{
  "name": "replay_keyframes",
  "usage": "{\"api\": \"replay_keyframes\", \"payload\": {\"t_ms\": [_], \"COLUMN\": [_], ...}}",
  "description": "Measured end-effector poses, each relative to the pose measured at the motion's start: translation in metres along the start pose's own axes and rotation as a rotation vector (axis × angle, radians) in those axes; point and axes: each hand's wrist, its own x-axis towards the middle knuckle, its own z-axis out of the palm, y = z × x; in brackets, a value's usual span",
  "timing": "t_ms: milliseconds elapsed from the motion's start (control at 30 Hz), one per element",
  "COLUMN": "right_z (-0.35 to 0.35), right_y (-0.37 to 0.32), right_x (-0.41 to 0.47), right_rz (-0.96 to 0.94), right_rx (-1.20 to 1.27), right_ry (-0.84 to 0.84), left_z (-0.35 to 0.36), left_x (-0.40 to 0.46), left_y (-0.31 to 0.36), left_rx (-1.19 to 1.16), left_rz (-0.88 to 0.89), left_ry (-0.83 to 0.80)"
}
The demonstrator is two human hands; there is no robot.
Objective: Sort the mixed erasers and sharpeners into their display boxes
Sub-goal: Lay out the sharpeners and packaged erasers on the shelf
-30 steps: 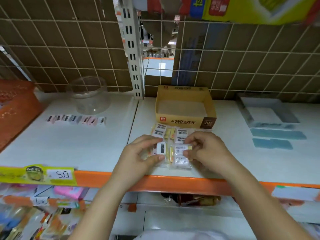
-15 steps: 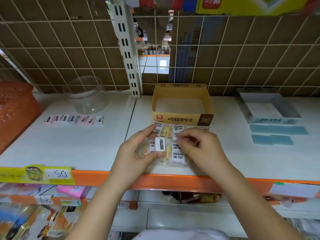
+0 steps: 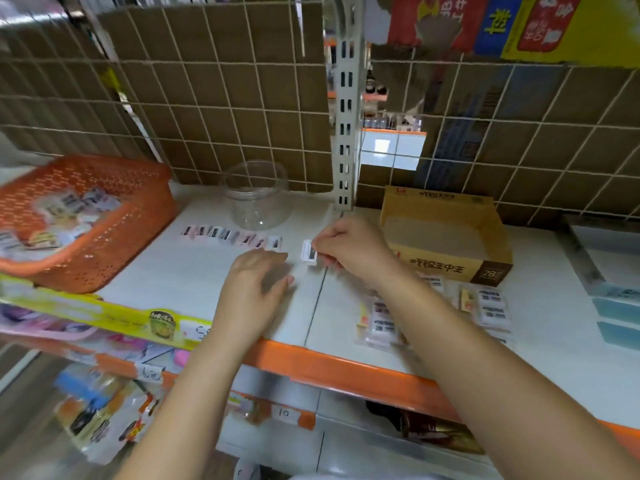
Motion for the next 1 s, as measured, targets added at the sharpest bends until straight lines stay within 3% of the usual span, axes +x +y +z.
{"api": "replay_keyframes", "payload": {"t_ms": [233, 400, 533, 700, 833, 1000], "right_z": [0.053, 0.065, 0.068, 0.087, 0.122, 0.169], "right_y": [0.002, 0.011, -0.002, -0.058, -0.092, -0.131], "right_x": [0.078, 0.088, 0.083, 0.069, 0.067, 0.08], "right_rz": [0.054, 0.063, -0.119, -0.325, -0.543, -0.607], "right_rx": [-0.378, -0.39, -0.475, -0.796, -0.81, -0.726], "right_ry": [-0.005, 0.022, 0.087, 0.0, 0.018, -0.023], "left_z": [-0.024, -0.035, -0.058, -0.118, -0.16, -0.199], "left_x": [0.008, 0.01, 0.024, 0.043, 0.05, 0.046], "left_y": [-0.045, -0.057, -0.064, -0.078, -0.108, -0.162], "left_rx": [0.134, 0.113, 0.16, 0.269, 0.354, 0.398], "left_rz": [-0.074, -0.058, -0.005, 0.058, 0.048, -0.05], "left_ry": [-0.099, -0.107, -0.117, 0.026, 0.09, 0.145]}}
